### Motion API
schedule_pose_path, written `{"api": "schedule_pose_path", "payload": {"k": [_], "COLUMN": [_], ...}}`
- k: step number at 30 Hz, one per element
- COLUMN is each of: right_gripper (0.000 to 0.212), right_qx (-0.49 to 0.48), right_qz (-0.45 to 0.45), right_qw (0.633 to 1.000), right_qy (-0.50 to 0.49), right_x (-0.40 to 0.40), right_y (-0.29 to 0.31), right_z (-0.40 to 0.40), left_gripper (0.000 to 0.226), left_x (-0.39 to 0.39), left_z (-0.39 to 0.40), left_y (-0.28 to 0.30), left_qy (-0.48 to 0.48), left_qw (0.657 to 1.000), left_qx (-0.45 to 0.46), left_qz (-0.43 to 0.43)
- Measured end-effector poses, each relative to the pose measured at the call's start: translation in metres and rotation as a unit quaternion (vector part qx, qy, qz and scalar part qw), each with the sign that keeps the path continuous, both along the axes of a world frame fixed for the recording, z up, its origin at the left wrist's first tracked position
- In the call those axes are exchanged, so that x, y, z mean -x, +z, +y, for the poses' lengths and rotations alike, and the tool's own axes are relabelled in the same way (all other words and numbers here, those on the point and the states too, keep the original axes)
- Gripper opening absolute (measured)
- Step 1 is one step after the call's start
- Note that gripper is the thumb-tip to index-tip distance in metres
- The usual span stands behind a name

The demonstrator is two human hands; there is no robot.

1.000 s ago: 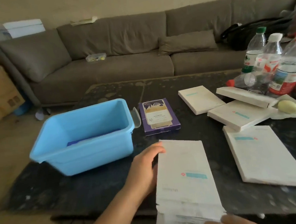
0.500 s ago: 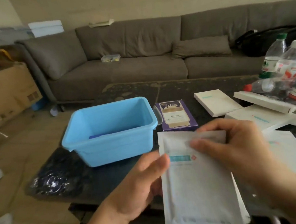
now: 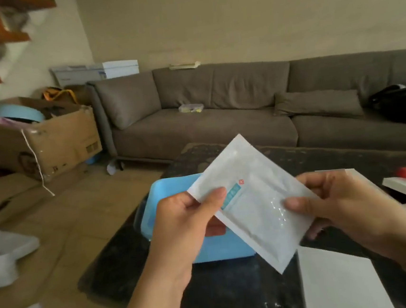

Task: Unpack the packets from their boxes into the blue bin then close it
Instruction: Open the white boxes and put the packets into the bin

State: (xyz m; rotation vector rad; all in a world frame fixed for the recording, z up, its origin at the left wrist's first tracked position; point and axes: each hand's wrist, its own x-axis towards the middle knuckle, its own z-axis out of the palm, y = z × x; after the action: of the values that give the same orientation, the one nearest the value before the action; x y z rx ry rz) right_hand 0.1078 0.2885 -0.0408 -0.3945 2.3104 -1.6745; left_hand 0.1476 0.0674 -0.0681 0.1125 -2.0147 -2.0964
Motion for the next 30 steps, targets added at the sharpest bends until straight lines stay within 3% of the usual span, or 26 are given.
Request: {"api": "schedule_pose_path", "payload": {"k": [2,4,8,13,21,30], "right_gripper": [0.019,0.012,0.009,0.014,0.020,0.033], "right_qx": [-0.046,-0.098,-0.234,-0.366,-0.446,-0.500], "right_qz": [0.056,0.102,0.129,0.094,-0.068,-0.013], "right_qw": [0.997,0.990,0.960,0.907,0.857,0.832], "right_qy": [-0.005,0.005,0.078,0.185,0.250,0.241], "right_x": [0.028,0.061,0.115,0.144,0.166,0.159], "right_y": [0.016,0.027,0.025,-0.009,-0.060,-0.076], "right_z": [-0.019,-0.039,-0.076,-0.117,-0.146,-0.163], "left_gripper": [0.026,0.006,0.010,0.011,0.012,0.012], "left_x": [0.015,0.030,0.050,0.064,0.070,0.073], "left_z": [-0.020,-0.042,-0.074,-0.084,-0.081,-0.079], "left_y": [0.000,-0.008,-0.036,-0.052,-0.049,-0.048], "left_qy": [0.035,0.132,0.256,0.259,0.246,0.271], "left_qw": [0.999,0.987,0.955,0.954,0.962,0.954], "left_qx": [0.024,0.072,0.138,0.151,0.119,0.124], "left_qz": [0.015,0.055,0.060,0.012,0.011,0.030]}}
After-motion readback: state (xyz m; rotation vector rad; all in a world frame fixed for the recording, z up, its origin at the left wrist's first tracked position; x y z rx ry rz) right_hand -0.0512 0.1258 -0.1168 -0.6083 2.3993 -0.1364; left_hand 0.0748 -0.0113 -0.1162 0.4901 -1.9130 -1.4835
